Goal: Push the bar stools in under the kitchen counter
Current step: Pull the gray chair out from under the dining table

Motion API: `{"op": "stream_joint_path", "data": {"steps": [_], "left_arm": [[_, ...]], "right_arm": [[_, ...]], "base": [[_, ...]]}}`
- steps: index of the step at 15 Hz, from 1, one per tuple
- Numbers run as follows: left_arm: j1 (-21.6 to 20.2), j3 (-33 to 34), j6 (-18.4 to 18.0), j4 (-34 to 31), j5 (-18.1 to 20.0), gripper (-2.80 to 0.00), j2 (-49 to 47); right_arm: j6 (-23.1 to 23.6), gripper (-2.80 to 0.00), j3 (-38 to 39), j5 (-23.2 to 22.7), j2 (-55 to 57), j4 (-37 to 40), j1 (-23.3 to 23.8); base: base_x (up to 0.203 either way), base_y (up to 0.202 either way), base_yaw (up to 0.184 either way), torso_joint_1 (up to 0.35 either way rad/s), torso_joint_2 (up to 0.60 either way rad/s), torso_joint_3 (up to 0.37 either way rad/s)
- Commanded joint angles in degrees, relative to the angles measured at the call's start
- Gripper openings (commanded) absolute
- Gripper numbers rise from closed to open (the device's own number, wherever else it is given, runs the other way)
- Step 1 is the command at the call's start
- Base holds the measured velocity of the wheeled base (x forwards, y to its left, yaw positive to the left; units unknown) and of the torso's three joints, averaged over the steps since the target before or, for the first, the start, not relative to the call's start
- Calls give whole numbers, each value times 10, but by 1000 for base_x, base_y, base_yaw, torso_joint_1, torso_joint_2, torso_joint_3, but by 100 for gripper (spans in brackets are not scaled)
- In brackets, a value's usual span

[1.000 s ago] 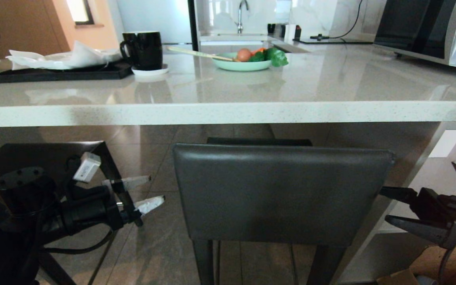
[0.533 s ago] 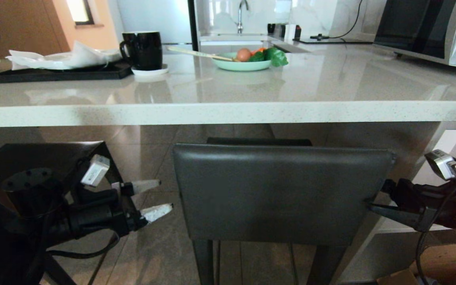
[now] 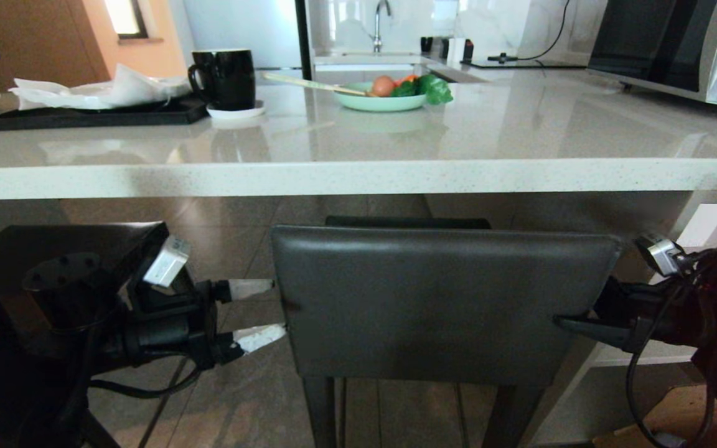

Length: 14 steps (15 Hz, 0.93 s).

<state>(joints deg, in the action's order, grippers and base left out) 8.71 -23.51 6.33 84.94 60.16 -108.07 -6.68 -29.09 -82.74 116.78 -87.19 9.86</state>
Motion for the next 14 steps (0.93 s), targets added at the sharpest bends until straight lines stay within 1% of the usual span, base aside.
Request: {"op": "stream_joint_path", "data": {"steps": [1,3,5,6,9,11,14], "left_arm": [[16,-11,1,4,2,0,-10],[36,-23,1,5,-9,0,-26],[52,-24,2,3,-41,0,-27],[56,-22,-1,8,-49,0,-27],[58,-44,0,24,-51,0,-43],[60,-45,1,24,-44,0,-47],[81,-40,0,25,-50,0,-50]], "right_arm": [[-1,0,-2,-4,6,-5,-21],[-3,0,-6,-3,13,-5,-39],[-3,0,-17,-3,22,-5,-41],[-3,0,-19,-4,25,-5,-41],[-1,0,-19,-1,21,-5,-45],[12,0,-21,-2,20,-5,-46],[26,0,-16,-3,19,-5,-51]], "base": [[0,0,0,0,0,0],[0,0,0,0,0,0],[0,0,0,0,0,0],[0,0,0,0,0,0],[0,0,0,0,0,0],[0,0,0,0,0,0],[0,0,0,0,0,0]]}}
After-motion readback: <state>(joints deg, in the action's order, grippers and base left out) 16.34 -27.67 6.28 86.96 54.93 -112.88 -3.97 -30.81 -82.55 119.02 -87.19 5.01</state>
